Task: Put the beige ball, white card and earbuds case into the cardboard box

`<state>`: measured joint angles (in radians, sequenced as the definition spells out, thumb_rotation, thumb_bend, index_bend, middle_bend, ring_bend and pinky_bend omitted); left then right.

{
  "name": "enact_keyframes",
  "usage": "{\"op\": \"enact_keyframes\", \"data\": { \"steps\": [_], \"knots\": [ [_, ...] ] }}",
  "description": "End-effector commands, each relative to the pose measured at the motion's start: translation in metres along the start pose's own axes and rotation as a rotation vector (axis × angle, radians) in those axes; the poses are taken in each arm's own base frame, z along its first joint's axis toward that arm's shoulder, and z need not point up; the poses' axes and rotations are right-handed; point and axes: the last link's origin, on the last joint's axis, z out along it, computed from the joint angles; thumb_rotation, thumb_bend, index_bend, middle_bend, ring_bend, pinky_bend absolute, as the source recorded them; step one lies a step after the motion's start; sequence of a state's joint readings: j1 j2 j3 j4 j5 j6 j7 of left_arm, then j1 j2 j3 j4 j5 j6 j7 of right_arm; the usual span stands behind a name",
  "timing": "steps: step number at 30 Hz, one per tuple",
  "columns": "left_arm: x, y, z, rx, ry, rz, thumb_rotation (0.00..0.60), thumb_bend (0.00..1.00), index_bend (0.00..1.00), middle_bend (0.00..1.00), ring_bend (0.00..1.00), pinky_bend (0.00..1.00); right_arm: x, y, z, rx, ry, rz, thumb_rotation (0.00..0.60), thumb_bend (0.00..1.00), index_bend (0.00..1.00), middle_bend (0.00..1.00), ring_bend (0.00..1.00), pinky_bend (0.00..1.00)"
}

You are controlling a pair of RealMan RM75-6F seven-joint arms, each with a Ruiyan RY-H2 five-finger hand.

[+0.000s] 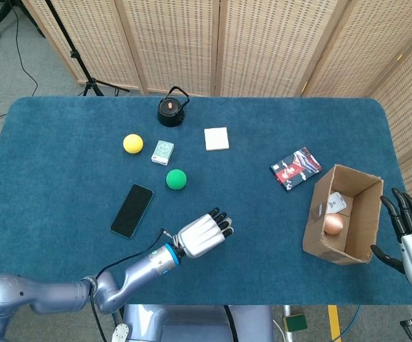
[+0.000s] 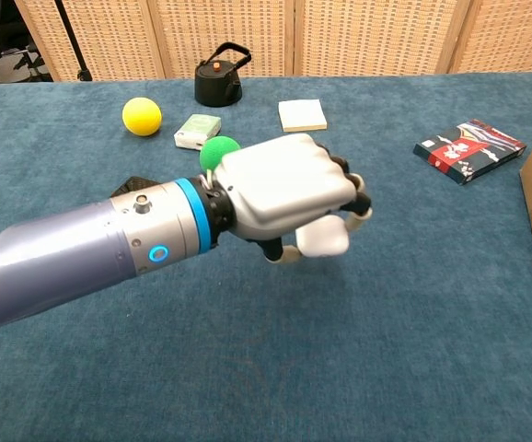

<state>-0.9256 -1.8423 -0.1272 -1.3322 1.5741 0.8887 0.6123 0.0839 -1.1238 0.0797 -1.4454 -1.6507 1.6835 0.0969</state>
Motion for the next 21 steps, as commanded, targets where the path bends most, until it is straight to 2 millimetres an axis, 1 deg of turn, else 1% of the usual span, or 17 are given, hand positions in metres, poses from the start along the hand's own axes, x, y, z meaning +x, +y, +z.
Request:
{"op": "enact_keyframes", "data": {
  "steps": [1, 2, 3, 4, 5, 6, 8, 9, 11, 17, 21],
  "knots": [
    [-0.002, 0.009, 0.005, -0.059, 0.045, 0.027, 0.600, 0.24, 0.61, 0.37, 0.26, 0.31, 0.001, 0.001, 0.000, -0.002, 0.002, 0.003, 0.600, 0.00, 0.01, 0.00, 0.00, 0.04],
    [-0.003, 0.010, 0.005, -0.062, 0.049, 0.031, 0.600, 0.19, 0.59, 0.36, 0.26, 0.31, 0.001, 0.001, 0.000, -0.002, 0.002, 0.003, 0.600, 0.00, 0.01, 0.00, 0.00, 0.04],
    [-0.003, 0.010, 0.005, -0.066, 0.055, 0.038, 0.600, 0.12, 0.53, 0.31, 0.25, 0.31, 0.001, 0.001, 0.000, -0.002, 0.001, 0.004, 0.600, 0.00, 0.01, 0.00, 0.00, 0.04],
    [-0.004, 0.011, 0.005, -0.069, 0.057, 0.039, 0.600, 0.07, 0.47, 0.25, 0.22, 0.31, 0.001, 0.001, 0.000, -0.002, 0.000, 0.005, 0.600, 0.00, 0.01, 0.00, 0.00, 0.04],
    [-0.005, 0.011, 0.005, -0.070, 0.055, 0.034, 0.600, 0.02, 0.35, 0.14, 0.17, 0.31, 0.001, 0.001, 0.000, -0.002, 0.000, 0.005, 0.600, 0.00, 0.01, 0.00, 0.00, 0.04],
    [-0.006, 0.012, 0.004, -0.072, 0.054, 0.021, 0.600, 0.00, 0.23, 0.05, 0.11, 0.31, 0.001, 0.001, 0.000, -0.002, -0.001, 0.006, 0.600, 0.00, 0.01, 0.00, 0.00, 0.04],
    [-0.005, 0.012, 0.003, -0.081, 0.066, -0.002, 0.600, 0.00, 0.09, 0.00, 0.04, 0.31, 0.001, 0.001, 0.000, -0.003, -0.002, 0.008, 0.600, 0.00, 0.01, 0.00, 0.00, 0.04],
    [-0.004, 0.012, 0.002, -0.082, 0.071, -0.008, 0.600, 0.00, 0.04, 0.00, 0.01, 0.31, 0.001, 0.001, 0.000, -0.003, -0.002, 0.009, 0.600, 0.00, 0.01, 0.00, 0.00, 0.04],
    [-0.004, 0.009, 0.001, -0.079, 0.081, -0.024, 0.600, 0.00, 0.00, 0.00, 0.00, 0.31, 0.001, 0.001, 0.000, -0.003, -0.001, 0.009, 0.600, 0.00, 0.01, 0.00, 0.00, 0.04],
    [0.004, -0.011, -0.012, -0.031, 0.114, -0.041, 0.600, 0.00, 0.00, 0.00, 0.00, 0.31, 0.000, 0.001, 0.000, -0.003, -0.006, 0.007, 0.600, 0.00, 0.01, 0.00, 0.00, 0.04],
    [0.014, -0.039, -0.031, 0.026, 0.148, -0.043, 0.600, 0.00, 0.00, 0.00, 0.00, 0.31, -0.001, 0.000, 0.000, 0.000, -0.011, 0.003, 0.600, 0.00, 0.01, 0.00, 0.00, 0.04]
  ]
}}
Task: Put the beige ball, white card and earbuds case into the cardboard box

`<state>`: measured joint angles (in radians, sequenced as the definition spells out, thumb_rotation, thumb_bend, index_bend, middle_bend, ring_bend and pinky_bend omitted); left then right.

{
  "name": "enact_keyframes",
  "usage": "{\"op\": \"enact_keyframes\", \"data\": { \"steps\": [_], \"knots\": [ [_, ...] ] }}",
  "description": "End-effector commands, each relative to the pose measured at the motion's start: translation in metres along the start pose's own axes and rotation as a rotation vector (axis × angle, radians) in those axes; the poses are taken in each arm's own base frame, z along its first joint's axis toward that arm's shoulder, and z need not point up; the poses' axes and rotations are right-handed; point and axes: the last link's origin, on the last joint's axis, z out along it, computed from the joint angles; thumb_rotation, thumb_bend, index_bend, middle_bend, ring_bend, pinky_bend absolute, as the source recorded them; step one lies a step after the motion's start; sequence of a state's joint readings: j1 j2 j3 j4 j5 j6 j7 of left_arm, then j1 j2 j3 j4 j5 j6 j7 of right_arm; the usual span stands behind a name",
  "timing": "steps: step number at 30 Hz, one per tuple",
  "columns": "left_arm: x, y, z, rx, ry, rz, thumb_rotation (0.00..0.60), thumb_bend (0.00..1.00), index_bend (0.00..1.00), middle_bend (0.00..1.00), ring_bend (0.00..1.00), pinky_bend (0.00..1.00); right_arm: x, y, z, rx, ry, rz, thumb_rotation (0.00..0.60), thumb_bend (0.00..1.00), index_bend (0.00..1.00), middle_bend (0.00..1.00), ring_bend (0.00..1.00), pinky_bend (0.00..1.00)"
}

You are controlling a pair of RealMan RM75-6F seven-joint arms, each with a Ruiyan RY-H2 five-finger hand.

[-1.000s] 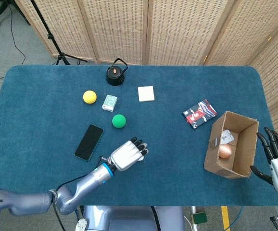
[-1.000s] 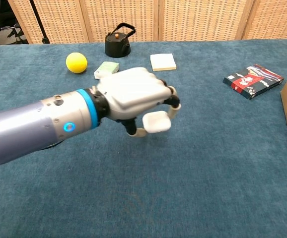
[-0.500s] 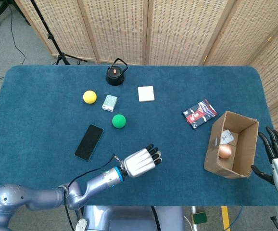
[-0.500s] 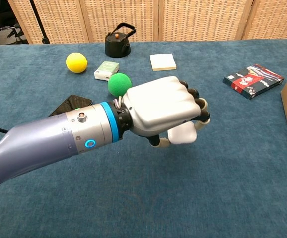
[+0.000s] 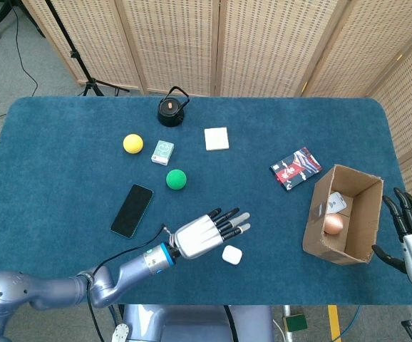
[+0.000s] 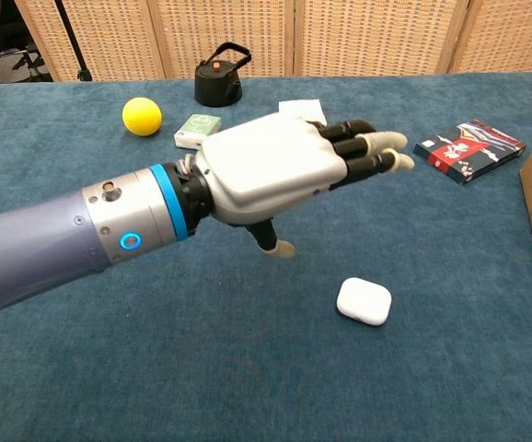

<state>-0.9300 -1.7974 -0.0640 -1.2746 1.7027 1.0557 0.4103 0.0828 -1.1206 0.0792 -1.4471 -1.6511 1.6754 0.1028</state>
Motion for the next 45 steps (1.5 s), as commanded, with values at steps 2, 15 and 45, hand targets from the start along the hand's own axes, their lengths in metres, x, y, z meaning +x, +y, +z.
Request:
{"op": "enact_keyframes", "data": {
  "steps": [2, 15, 45],
  "knots": [
    [0.016, -0.032, -0.024, 0.066, 0.037, 0.000, 0.600, 0.00, 0.00, 0.00, 0.00, 0.31, -0.001, -0.001, 0.000, 0.004, -0.003, -0.003, 0.600, 0.00, 0.01, 0.00, 0.00, 0.04],
    [0.055, -0.151, -0.185, 0.567, -0.041, -0.154, 0.600, 0.00, 0.00, 0.00, 0.00, 0.00, -0.005, -0.008, -0.003, 0.040, -0.023, -0.033, 0.600, 0.00, 0.01, 0.00, 0.00, 0.04],
    [0.088, -0.158, -0.359, 1.096, 0.067, -0.324, 0.600, 0.00, 0.00, 0.00, 0.00, 0.00, -0.027, -0.177, 0.055, 0.640, -0.317, -0.142, 0.600, 0.00, 0.06, 0.00, 0.00, 0.04]
  ]
}}
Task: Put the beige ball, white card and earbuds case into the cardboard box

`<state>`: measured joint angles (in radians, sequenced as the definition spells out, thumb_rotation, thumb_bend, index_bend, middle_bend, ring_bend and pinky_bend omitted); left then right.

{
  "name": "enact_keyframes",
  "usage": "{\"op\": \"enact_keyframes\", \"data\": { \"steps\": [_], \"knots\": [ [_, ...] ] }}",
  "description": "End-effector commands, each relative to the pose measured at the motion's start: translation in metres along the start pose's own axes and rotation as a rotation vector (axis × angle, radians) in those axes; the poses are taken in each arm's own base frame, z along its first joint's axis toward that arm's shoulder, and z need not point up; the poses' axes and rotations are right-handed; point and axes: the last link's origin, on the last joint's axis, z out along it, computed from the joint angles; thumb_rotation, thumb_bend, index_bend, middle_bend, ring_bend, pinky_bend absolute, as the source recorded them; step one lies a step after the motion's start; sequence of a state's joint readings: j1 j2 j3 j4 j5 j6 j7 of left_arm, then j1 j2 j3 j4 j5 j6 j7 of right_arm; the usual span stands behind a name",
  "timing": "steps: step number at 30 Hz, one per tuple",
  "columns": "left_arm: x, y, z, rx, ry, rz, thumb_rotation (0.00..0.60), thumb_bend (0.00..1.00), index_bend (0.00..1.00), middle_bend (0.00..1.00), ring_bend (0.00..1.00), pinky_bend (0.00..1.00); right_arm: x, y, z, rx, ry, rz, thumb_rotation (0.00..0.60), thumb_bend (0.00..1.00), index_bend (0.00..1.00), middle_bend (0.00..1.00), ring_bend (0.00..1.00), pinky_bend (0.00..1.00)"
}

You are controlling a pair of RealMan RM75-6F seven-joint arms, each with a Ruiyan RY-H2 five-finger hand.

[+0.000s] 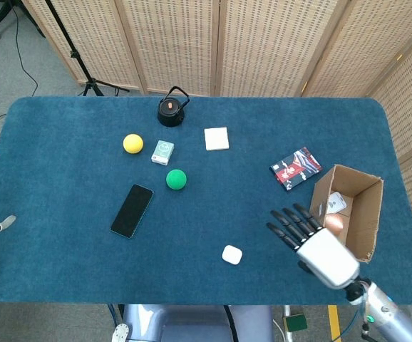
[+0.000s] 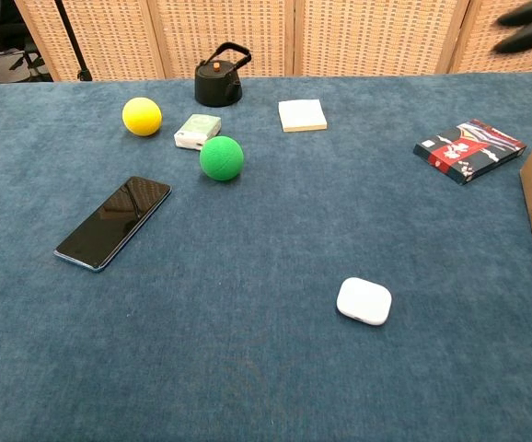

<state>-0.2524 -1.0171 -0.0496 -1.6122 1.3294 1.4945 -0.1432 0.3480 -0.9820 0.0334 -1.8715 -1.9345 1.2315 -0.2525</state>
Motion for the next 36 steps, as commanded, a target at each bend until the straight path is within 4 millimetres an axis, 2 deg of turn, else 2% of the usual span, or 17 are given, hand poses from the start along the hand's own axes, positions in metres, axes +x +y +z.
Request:
{"op": "enact_keyframes", "data": {
  "steps": [1, 7, 13, 17, 22, 36],
  "knots": [
    [0.001, -0.002, 0.001, 0.000, -0.006, -0.008, 0.600, 0.00, 0.00, 0.00, 0.00, 0.00, -0.016, -0.030, 0.037, 0.074, -0.089, -0.010, 0.600, 0.00, 0.07, 0.00, 0.00, 0.04],
    [0.003, -0.004, 0.000, -0.006, -0.005, -0.025, 0.600, 0.00, 0.00, 0.00, 0.00, 0.00, -0.052, -0.044, 0.063, 0.090, -0.206, -0.025, 0.600, 0.00, 0.12, 0.06, 0.01, 0.04],
    [0.002, -0.003, 0.001, -0.011, -0.015, -0.027, 0.600, 0.00, 0.00, 0.00, 0.00, 0.00, -0.072, -0.054, 0.081, 0.079, -0.253, -0.028, 0.600, 0.00, 0.16, 0.13, 0.06, 0.05],
    [0.002, -0.003, 0.001, -0.010, -0.017, -0.026, 0.600, 0.00, 0.00, 0.00, 0.00, 0.00, -0.078, -0.060, 0.091, 0.071, -0.271, 0.002, 0.600, 0.00, 0.22, 0.19, 0.11, 0.08],
    [0.001, -0.003, 0.002, -0.008, -0.022, -0.026, 0.600, 0.00, 0.00, 0.00, 0.00, 0.00, -0.088, -0.068, 0.100, 0.079, -0.286, 0.025, 0.600, 0.00, 0.24, 0.21, 0.13, 0.10],
    [0.001, -0.002, 0.003, -0.015, -0.028, -0.023, 0.600, 0.00, 0.00, 0.00, 0.00, 0.00, -0.111, -0.076, 0.110, 0.097, -0.285, 0.011, 0.600, 0.00, 0.29, 0.27, 0.18, 0.16]
  ]
}}
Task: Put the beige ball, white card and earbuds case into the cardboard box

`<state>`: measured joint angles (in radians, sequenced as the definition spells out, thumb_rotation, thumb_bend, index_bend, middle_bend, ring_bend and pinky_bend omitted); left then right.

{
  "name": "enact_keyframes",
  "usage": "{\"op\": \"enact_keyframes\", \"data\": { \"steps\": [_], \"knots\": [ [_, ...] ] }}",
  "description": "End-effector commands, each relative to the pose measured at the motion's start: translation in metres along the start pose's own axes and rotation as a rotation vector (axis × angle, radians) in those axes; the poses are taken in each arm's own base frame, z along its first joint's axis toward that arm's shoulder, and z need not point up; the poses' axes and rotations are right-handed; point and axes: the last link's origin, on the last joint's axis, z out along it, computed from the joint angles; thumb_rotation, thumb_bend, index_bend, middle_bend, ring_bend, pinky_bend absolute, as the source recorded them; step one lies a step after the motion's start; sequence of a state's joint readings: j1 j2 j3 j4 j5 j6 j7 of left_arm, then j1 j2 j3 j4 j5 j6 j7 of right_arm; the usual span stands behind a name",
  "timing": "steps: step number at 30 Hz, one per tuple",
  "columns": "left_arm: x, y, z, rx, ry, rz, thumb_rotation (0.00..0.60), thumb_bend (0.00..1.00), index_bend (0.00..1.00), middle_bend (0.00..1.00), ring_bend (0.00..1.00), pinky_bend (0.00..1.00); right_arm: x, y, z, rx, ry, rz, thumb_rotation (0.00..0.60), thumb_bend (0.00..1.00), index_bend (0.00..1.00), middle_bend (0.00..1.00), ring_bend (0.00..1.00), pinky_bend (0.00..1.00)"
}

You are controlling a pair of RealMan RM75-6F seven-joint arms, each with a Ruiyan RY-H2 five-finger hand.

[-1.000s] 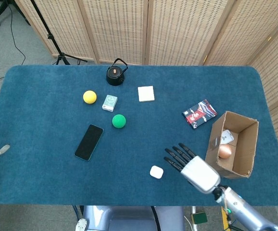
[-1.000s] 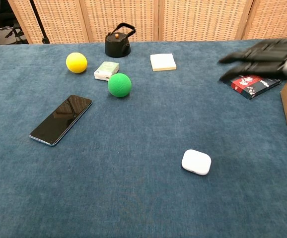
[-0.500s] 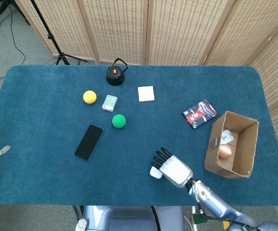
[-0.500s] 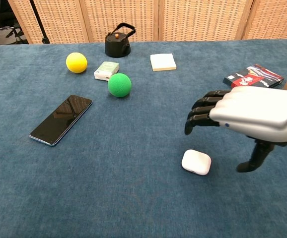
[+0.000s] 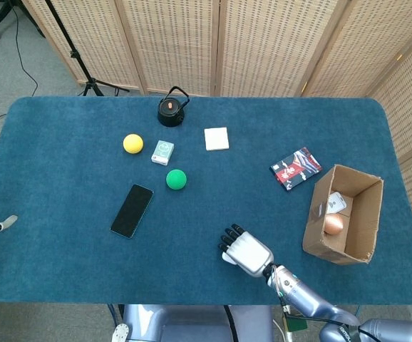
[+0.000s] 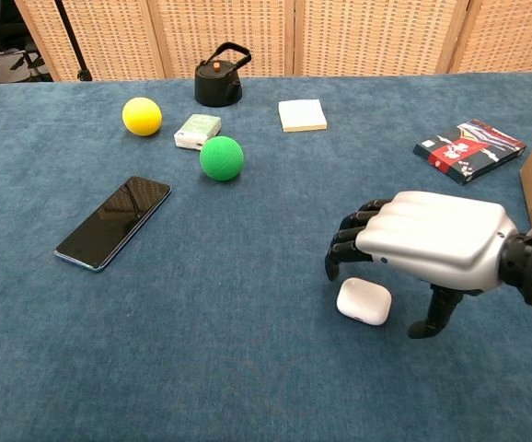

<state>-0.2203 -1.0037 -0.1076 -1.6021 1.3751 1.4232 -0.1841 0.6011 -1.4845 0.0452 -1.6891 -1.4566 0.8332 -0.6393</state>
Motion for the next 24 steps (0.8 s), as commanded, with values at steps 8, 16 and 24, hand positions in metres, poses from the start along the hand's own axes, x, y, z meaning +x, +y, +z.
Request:
{"op": "enact_keyframes", "data": {
  "steps": [8, 16, 24],
  "knots": [
    [-0.001, 0.000, 0.001, 0.000, -0.003, 0.000, 0.600, 0.00, 0.00, 0.00, 0.00, 0.00, -0.005, -0.001, 0.005, 0.013, 0.013, 0.004, 0.600, 0.01, 0.32, 0.28, 0.19, 0.16],
    [-0.001, 0.001, 0.001, 0.002, -0.005, -0.001, 0.600, 0.00, 0.00, 0.00, 0.00, 0.00, -0.009, -0.001, 0.012, 0.014, 0.016, 0.005, 0.600, 0.05, 0.34, 0.30, 0.20, 0.17],
    [-0.002, 0.001, 0.002, 0.002, -0.011, -0.001, 0.600, 0.00, 0.00, 0.00, 0.00, 0.00, -0.014, 0.002, 0.018, 0.005, 0.036, 0.017, 0.600, 0.14, 0.48, 0.42, 0.29, 0.19]
  ]
}}
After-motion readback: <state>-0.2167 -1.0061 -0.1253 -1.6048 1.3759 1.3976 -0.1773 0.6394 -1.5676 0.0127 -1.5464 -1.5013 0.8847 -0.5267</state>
